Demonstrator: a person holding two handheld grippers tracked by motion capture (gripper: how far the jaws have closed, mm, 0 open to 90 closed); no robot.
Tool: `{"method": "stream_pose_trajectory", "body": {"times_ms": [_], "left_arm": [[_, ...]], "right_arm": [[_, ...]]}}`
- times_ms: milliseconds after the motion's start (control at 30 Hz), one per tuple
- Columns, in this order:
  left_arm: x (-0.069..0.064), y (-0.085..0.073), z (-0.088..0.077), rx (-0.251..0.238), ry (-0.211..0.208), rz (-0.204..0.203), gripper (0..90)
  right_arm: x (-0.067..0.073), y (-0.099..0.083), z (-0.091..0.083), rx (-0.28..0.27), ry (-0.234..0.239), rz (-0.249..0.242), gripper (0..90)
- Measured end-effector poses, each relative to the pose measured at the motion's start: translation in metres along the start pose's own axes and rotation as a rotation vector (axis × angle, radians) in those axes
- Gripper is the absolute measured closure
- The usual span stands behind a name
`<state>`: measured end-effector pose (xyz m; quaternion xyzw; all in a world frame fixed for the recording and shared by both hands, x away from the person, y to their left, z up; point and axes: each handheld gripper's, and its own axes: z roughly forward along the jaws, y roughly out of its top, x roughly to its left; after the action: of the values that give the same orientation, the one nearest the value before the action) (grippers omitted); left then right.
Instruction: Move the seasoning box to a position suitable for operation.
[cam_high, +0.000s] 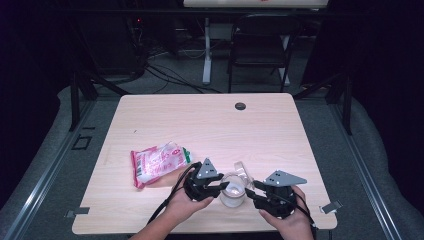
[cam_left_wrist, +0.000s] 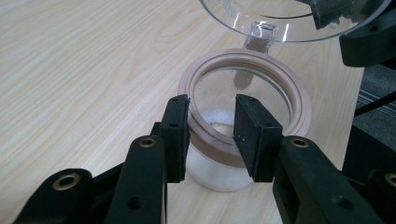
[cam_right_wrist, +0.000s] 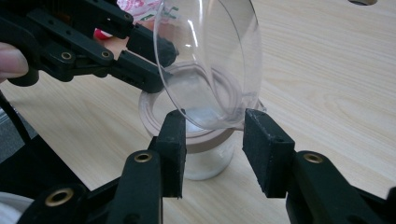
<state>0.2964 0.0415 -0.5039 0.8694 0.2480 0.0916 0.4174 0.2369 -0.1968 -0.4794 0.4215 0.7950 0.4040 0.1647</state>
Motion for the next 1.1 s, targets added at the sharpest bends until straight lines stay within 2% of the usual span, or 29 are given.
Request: {"method": "stream_pose_trajectory", "body": {"times_ms": [267, 400, 500, 800, 967, 1000, 1100], "left_arm": [[0.0, 0.0, 0.0, -0.001, -0.001, 0.001, 66.5], [0.0, 0.0, 0.0, -0.002, 0.001, 0.0, 66.7], [0.0, 0.0, 0.0, -0.003, 0.001, 0.0, 67.0], [-0.001, -0.001, 0.0, -0.013, 0.015, 0.004, 66.1], [0.0, 0.0, -0.003, -0.048, 0.028, -0.002, 63.6], [0.002, 0.0, -0.005, -0.049, 0.029, -0.002, 63.5], [0.004, 0.0, -0.006, -0.057, 0.032, -0.013, 63.6]], "right_arm": [[-0.009, 0.0, -0.005, -0.025, -0.019, 0.032, 61.8], [-0.014, -0.002, -0.006, -0.015, -0.041, 0.041, 63.1], [-0.017, -0.003, -0.006, -0.02, -0.034, 0.057, 63.0], [-0.019, -0.007, -0.002, -0.018, -0.029, 0.038, 58.7], [-0.019, -0.013, 0.006, 0.01, -0.04, -0.034, 57.3], [-0.02, -0.015, 0.009, 0.011, -0.052, -0.036, 57.3], [-0.026, -0.021, 0.015, 0.015, -0.049, -0.026, 57.9]]}}
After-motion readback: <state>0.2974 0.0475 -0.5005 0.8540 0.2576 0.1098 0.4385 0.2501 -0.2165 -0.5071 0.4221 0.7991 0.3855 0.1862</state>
